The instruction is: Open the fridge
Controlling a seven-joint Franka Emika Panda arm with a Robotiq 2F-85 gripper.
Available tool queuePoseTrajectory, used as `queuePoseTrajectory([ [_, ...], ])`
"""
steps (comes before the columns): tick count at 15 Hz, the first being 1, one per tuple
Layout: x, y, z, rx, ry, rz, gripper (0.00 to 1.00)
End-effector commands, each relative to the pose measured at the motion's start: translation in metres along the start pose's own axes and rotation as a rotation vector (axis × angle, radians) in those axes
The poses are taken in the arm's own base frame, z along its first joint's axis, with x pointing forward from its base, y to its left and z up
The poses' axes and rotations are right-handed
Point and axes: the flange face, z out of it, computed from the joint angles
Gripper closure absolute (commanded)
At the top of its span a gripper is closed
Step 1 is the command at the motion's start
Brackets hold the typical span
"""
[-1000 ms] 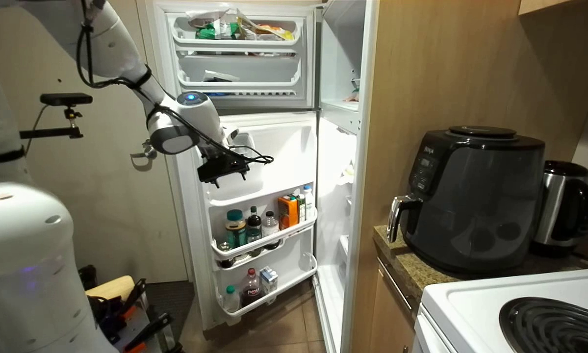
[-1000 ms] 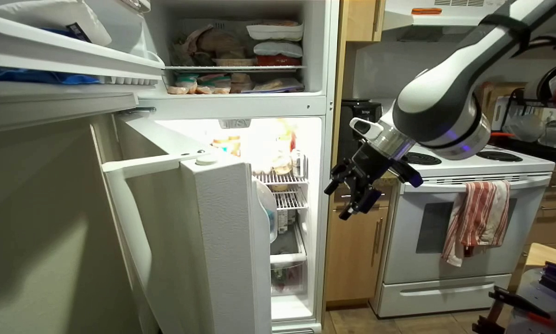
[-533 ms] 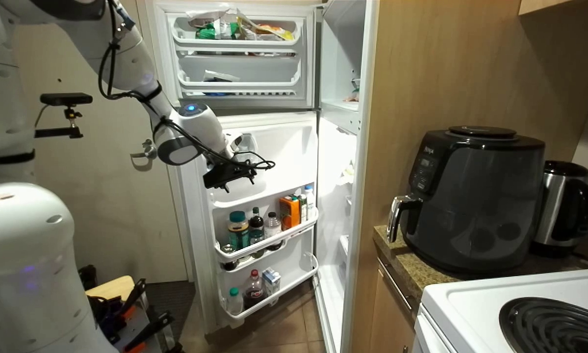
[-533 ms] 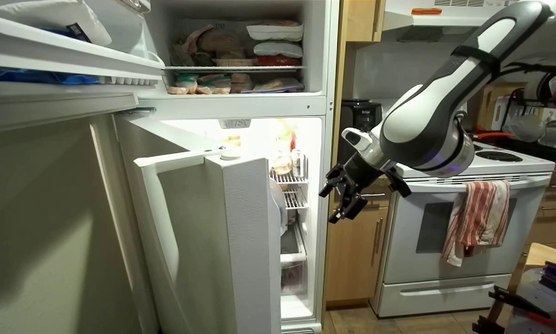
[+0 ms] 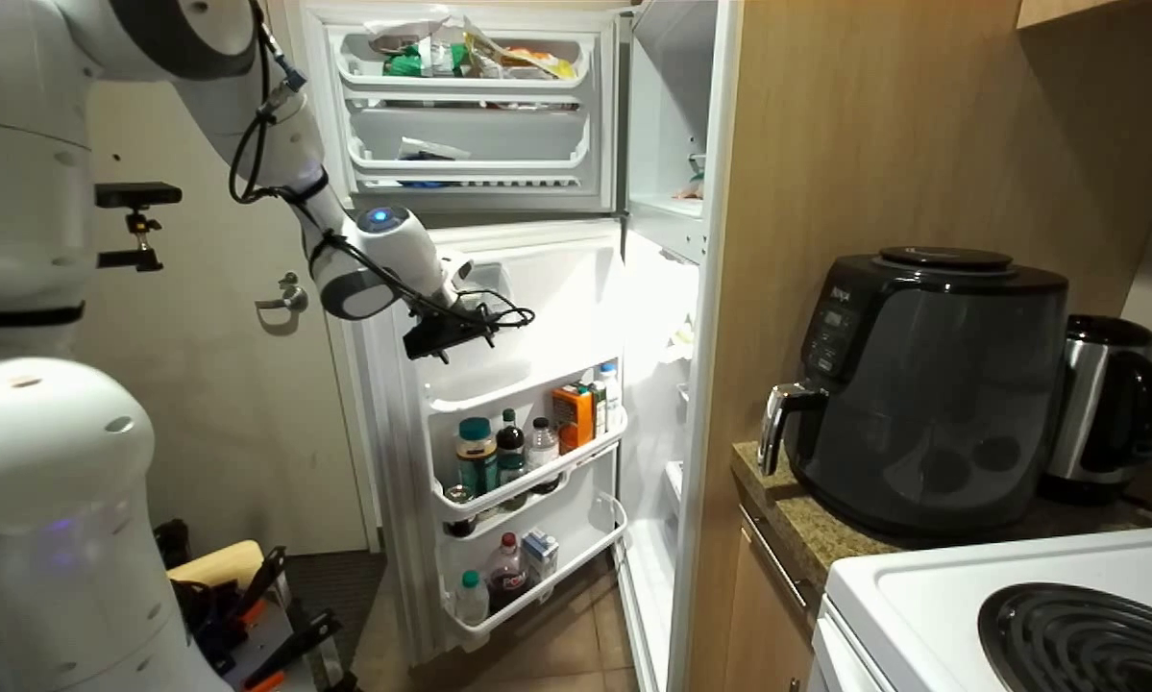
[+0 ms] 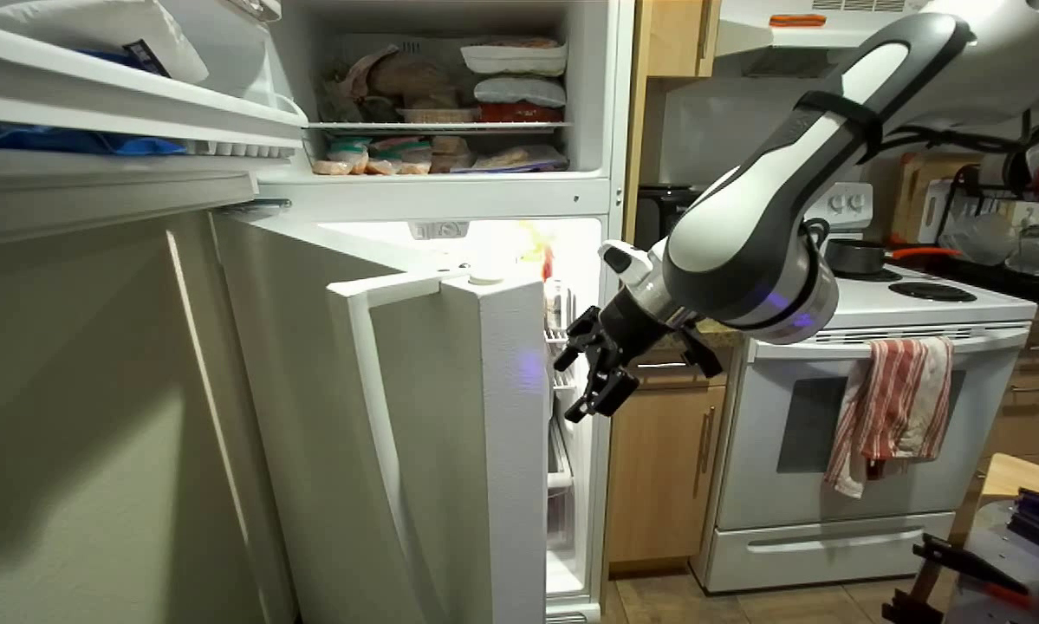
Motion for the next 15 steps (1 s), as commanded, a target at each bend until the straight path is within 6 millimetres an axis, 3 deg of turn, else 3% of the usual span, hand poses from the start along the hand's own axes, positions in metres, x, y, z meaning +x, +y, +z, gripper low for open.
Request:
queuePoseTrajectory([
  [1,0.020,-0.009,0.015,-0.018,0.034,-0.035,0.00],
  [10,0.043,-0.019,0.031,-0.014,0.072,-0.080,0.00],
  [15,0.064,-0.035,0.038,0.016,0.110,-0.095,0.00],
])
